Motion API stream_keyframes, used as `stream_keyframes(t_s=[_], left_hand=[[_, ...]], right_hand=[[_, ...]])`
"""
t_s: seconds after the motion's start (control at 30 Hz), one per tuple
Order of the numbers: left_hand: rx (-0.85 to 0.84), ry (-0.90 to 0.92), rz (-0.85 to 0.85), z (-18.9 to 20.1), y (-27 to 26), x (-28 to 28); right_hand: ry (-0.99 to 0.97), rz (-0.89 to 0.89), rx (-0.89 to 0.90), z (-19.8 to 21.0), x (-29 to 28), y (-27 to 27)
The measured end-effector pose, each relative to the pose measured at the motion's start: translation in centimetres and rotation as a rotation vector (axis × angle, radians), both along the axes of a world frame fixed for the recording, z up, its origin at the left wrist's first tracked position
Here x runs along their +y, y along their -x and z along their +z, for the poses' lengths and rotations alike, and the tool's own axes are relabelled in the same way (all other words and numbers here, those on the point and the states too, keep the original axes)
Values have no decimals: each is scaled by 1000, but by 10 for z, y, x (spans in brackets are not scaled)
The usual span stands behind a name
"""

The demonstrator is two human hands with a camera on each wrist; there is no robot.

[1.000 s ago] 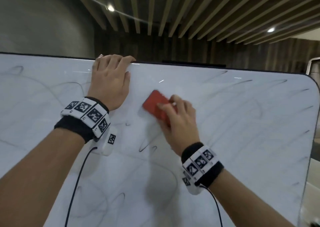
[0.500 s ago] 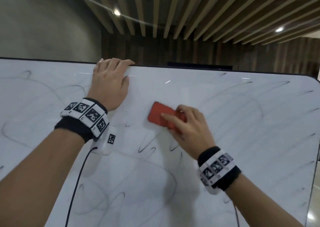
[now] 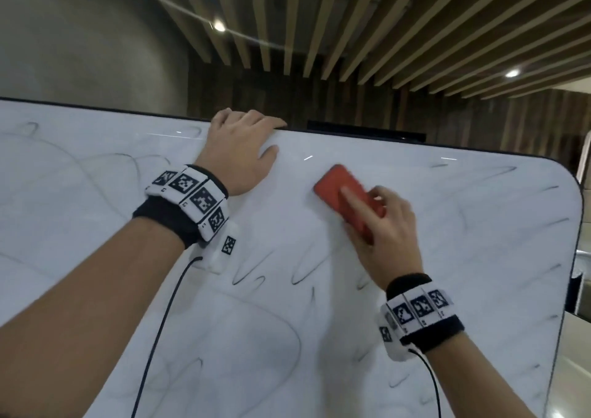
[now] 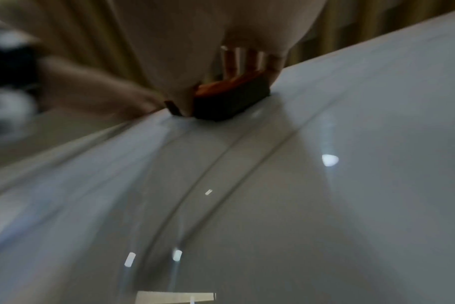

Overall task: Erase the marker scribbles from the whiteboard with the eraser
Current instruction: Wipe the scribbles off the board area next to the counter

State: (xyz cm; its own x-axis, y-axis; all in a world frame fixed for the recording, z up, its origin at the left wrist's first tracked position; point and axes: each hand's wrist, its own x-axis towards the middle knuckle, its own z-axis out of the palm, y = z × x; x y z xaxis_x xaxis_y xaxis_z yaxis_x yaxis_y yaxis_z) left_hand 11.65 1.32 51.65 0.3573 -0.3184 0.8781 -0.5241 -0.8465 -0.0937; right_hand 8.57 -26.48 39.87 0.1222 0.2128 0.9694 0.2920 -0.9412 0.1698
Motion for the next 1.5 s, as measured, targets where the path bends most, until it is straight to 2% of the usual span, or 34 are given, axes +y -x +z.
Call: stream_keyframes(t_s=[0.1,0.13,0.17,0.2,0.3,0.33,0.37,0.4,0.5,0.53,0.57,0.6,0.67,0.7,0.73,0.77,0.8,0.93,0.97,1.0,1.1,1.17,1.23,1.37,1.4,1.43,1.5], left_hand=[[5,12,-66,-3,4,-28],[-7,19,-79,-5,6,-39],[-17,17,-87,-7,8,-52],[-22,7,-94,-8,10,-65],[-56,9,-124,-9,8,-92],[-75,19,-132,-9,6,-93],[-99,25,-140,-11,4,-94],[-122,29,-148,-12,1,-93],[-162,52,-160,-16,-1,-92],[-173,59,-153,-16,-1,-93],[-178,61,-140,-16,-2,-94],[-180,58,-130,-17,-3,-94],[-181,45,-126,-18,-6,-94],[-181,42,-130,-19,-7,-93],[-179,41,-137,-19,-8,-93],[-180,41,-143,-19,-9,-93],[-181,44,-144,-19,-9,-92],[-186,52,-132,-20,-8,-92],[-186,57,-132,-20,-7,-93],[-187,62,-128,-21,-6,-94],[-203,59,-82,-29,-2,-101],[-202,57,-38,-40,2,-109],[-202,56,-31,-57,6,-119],[-181,85,-41,-81,11,-139],[-164,102,-28,-83,13,-145],[-145,126,-12,-83,16,-150],[-106,181,12,-81,20,-163]], right_hand=[[-592,29,-89,19,-40,5],[-693,37,-77,20,-38,4],[-677,30,-54,18,-28,5],[-557,31,-37,11,-14,5],[-41,30,24,-14,6,3],[27,2,24,-12,-3,4],[-5,-12,1,-7,-23,4],[-125,-16,-37,0,-44,5],[-715,27,-77,19,-89,12],[-792,24,-79,19,-83,12],[-724,15,-78,15,-68,13],[-548,23,-64,6,-47,11],[-75,50,33,-21,-13,8],[99,35,77,-29,-10,8],[173,7,90,-28,-18,9],[135,-9,75,-22,-35,9],[13,-7,39,-14,-54,9],[-739,23,-75,20,-125,17],[-814,12,-73,21,-124,16],[-754,-9,-78,18,-117,15],[-243,3,1,-12,-93,15],[-24,-29,57,-21,-107,20],[-88,-59,15,-12,-139,23],[-711,-32,-38,10,-184,27],[-758,-43,-40,10,-178,27],[-706,-51,-36,7,-165,27],[-409,-20,1,-8,-138,25]])
